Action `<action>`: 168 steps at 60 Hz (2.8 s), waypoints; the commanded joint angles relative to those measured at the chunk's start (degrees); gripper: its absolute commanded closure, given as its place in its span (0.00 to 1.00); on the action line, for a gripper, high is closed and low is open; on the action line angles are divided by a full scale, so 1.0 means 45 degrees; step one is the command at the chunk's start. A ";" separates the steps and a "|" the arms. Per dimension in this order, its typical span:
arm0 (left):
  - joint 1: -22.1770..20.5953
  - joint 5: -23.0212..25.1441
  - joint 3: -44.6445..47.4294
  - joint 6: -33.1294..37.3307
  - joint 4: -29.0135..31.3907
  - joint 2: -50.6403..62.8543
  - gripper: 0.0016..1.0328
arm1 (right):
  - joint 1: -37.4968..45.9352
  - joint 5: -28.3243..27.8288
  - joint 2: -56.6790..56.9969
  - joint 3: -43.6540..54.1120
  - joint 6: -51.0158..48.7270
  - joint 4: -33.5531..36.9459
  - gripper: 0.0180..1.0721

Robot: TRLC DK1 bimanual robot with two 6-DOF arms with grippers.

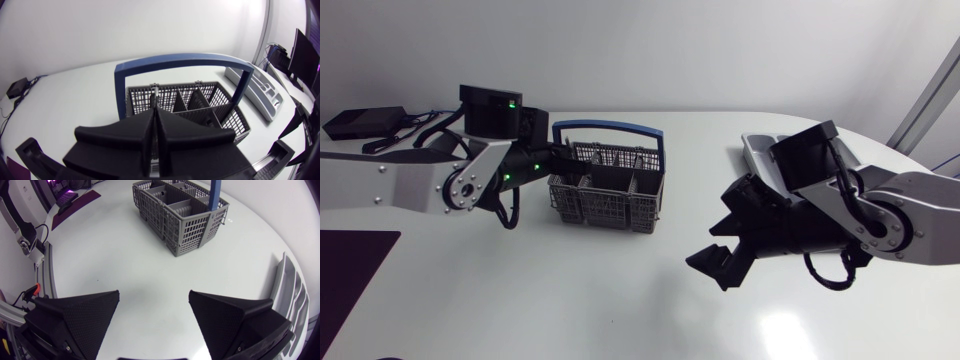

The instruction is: Unload the cutlery basket into the drawer organizer.

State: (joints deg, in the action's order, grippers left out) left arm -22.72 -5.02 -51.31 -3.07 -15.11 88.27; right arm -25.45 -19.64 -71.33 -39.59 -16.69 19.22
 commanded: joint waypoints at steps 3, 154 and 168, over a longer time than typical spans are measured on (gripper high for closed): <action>-0.0596 -0.0663 0.0953 0.0839 -0.0958 -0.0963 0.97 | -0.0086 0.0009 0.0285 0.0459 0.0115 -0.0073 0.05; -0.1240 0.7736 -0.7407 0.6835 1.7890 0.2123 0.97 | -0.9520 1.0790 -0.2254 0.3428 -1.7307 -1.2260 0.09; -0.1494 0.7873 -0.8110 0.7108 1.8827 0.2826 0.97 | -1.0067 1.1005 -0.3133 0.3174 -1.7952 -1.2827 0.14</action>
State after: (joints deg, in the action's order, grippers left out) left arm -28.47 29.63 -85.73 27.11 67.70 99.26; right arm -70.00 28.82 -84.09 -25.06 -94.59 -37.17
